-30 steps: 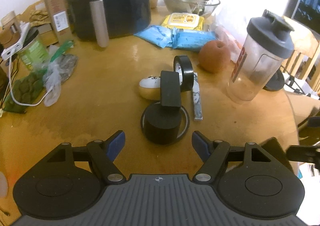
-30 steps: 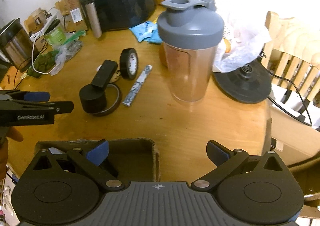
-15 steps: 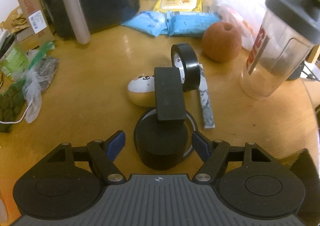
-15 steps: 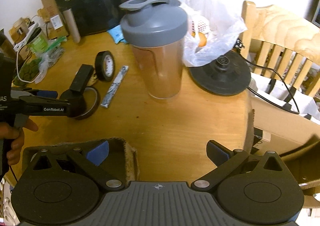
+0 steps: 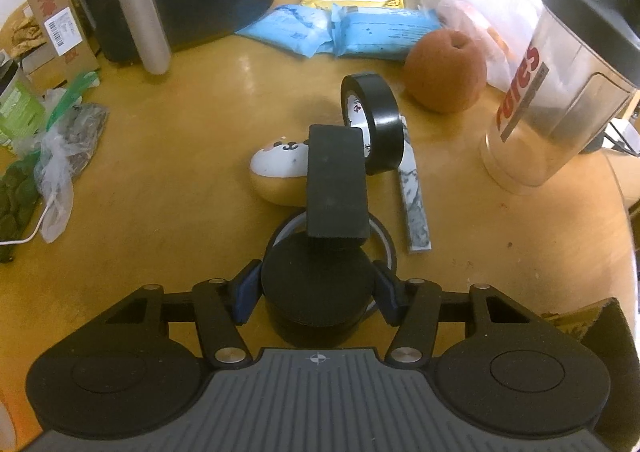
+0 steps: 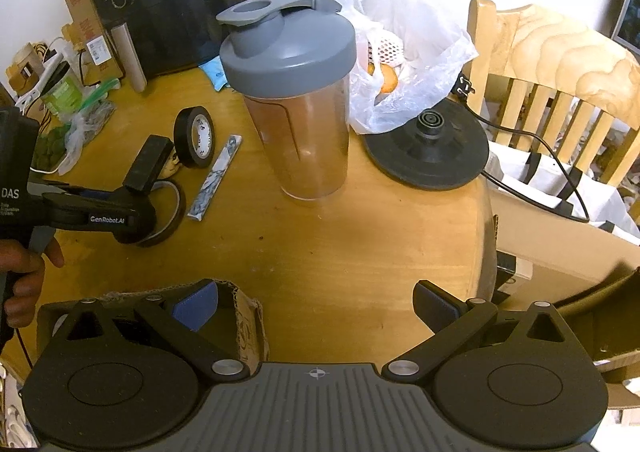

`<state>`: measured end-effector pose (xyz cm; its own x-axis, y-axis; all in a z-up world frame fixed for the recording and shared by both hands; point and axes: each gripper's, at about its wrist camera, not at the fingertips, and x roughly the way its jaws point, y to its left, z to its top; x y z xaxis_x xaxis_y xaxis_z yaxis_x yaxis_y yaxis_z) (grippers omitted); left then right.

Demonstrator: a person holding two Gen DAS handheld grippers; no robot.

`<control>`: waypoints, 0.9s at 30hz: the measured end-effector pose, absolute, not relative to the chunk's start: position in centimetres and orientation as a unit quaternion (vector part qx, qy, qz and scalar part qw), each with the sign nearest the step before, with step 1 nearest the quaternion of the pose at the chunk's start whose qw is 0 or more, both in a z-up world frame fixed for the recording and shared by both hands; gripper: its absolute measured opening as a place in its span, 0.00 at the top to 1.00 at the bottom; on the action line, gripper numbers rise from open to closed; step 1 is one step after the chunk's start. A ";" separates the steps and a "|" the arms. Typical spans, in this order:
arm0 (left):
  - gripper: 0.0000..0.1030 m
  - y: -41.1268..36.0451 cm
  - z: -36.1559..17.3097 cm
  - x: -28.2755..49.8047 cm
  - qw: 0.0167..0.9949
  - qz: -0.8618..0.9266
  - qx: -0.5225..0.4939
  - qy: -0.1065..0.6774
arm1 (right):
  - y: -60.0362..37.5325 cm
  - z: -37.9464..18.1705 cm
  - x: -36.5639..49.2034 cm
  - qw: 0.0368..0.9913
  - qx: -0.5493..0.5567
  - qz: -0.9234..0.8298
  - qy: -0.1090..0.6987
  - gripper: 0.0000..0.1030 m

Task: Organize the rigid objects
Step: 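Lower the left tool onto the black cylindrical base and close on it, then lift the black base with the left tool while the right tool grasps the black rectangular block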

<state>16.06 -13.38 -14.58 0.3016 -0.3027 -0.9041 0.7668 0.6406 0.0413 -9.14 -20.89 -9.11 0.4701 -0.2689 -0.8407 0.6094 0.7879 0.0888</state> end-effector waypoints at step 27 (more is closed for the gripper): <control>0.45 -8.4 -8.5 13.4 0.806 -0.301 0.171 0.479 | -18.4 -8.8 -8.1 0.851 0.175 -0.210 0.448 0.00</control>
